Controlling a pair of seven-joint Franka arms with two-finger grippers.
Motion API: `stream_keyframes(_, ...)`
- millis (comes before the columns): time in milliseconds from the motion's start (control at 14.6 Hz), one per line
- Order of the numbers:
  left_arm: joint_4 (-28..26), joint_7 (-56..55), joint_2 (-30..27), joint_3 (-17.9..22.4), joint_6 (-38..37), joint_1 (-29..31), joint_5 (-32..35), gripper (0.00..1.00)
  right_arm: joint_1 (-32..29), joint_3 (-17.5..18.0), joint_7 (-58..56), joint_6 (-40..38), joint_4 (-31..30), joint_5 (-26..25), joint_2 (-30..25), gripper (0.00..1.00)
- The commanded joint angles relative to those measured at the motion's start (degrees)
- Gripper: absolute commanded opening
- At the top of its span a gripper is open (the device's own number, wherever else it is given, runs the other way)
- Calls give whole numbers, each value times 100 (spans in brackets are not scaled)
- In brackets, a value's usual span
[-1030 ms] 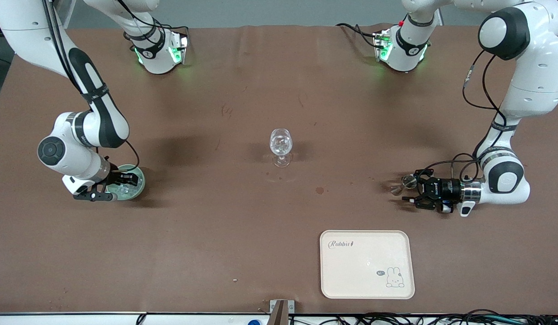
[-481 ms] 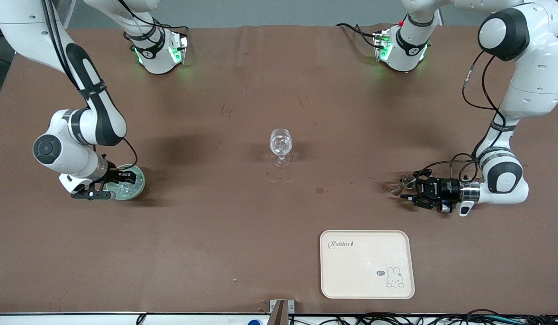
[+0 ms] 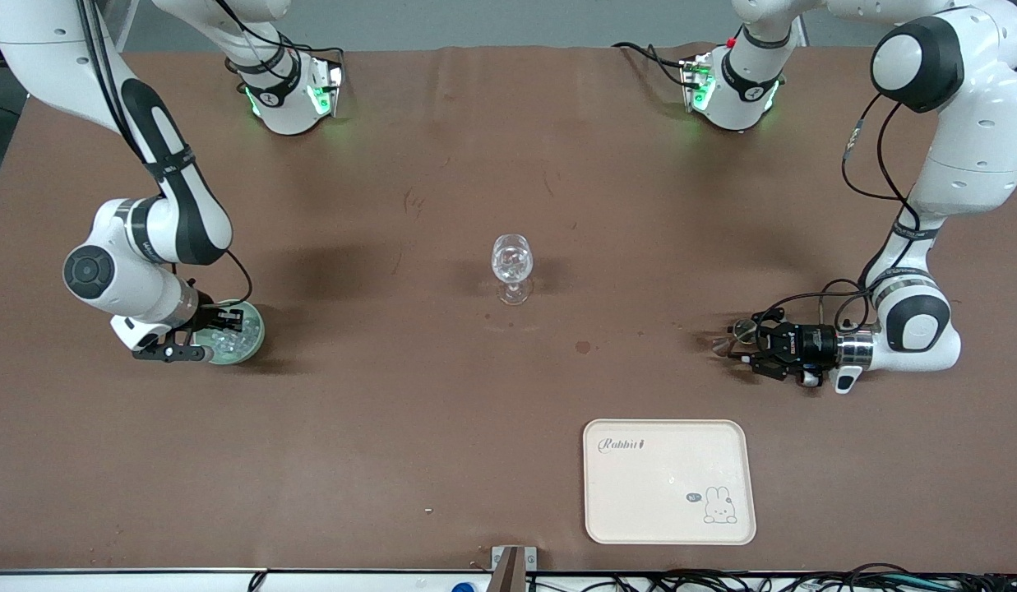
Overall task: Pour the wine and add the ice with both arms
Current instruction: 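Lift the ice cube with the right gripper while the left gripper lifts the jigger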
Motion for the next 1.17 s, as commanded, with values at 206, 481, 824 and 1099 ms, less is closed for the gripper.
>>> stream_keyframes(206,-6,19,4,9,-51,-9,-55,22,-40,46,-51,-117,-35,-54,-443,1)
stream_keyframes(481,21,-25,-22,0,-139,-9,-55,9,-23,55,-51,-934,510,-62,-689,1)
stream_keyframes(824,65,-17,-75,-96,-148,-1,-117,1,4,90,-60,-1979,1256,-62,-1129,1)
stream_keyframes(1099,275,-428,-119,-342,-218,78,-125,1,100,98,-43,-2938,1846,-54,-1418,2)
